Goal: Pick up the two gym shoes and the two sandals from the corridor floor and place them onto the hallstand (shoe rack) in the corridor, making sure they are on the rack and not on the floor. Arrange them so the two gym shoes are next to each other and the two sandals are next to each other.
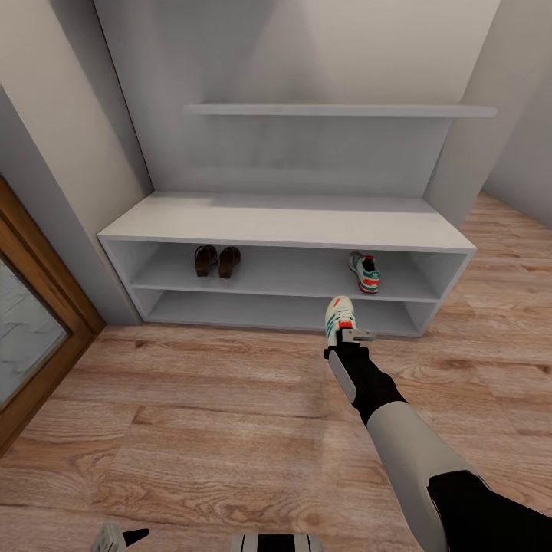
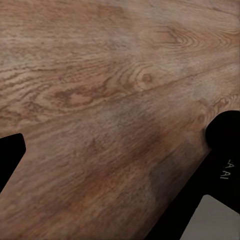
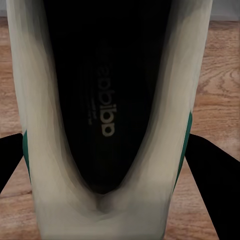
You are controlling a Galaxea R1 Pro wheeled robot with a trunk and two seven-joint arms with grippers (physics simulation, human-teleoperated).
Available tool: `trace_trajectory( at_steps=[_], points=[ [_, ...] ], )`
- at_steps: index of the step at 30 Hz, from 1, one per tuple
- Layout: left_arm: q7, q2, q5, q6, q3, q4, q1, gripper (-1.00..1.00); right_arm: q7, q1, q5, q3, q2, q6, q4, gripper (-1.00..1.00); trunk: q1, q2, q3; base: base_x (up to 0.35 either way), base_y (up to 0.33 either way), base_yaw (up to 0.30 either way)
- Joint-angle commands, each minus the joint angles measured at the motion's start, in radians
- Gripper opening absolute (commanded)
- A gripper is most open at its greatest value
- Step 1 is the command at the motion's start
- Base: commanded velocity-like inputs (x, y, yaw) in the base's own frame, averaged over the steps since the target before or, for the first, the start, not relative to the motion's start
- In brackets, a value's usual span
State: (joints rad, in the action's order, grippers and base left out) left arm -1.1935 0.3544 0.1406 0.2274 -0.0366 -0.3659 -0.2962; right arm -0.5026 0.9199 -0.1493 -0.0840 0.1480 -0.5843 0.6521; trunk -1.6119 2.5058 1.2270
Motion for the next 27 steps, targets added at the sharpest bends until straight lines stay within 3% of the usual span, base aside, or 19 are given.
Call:
trace_trajectory(
  at_steps=[1, 27],
  points=[
    [-0.003, 0.0, 0.0, 0.006, -0.002, 0.001, 0.0, 1.0, -0.01, 0.001, -0.01, -0.005, -0.001, -0.003, 0.001, -1.0, 0.0, 0.0, 0.001, 0.0, 0.0, 0.0],
    [0.0, 0.0, 0.0, 0.006, -0.002, 0.001, 0.0, 1.0, -0.01, 0.001, -0.01, -0.005, -0.001, -0.003, 0.001, -1.0, 0.0, 0.0, 0.008, 0.021, 0.0, 0.0]
  ],
)
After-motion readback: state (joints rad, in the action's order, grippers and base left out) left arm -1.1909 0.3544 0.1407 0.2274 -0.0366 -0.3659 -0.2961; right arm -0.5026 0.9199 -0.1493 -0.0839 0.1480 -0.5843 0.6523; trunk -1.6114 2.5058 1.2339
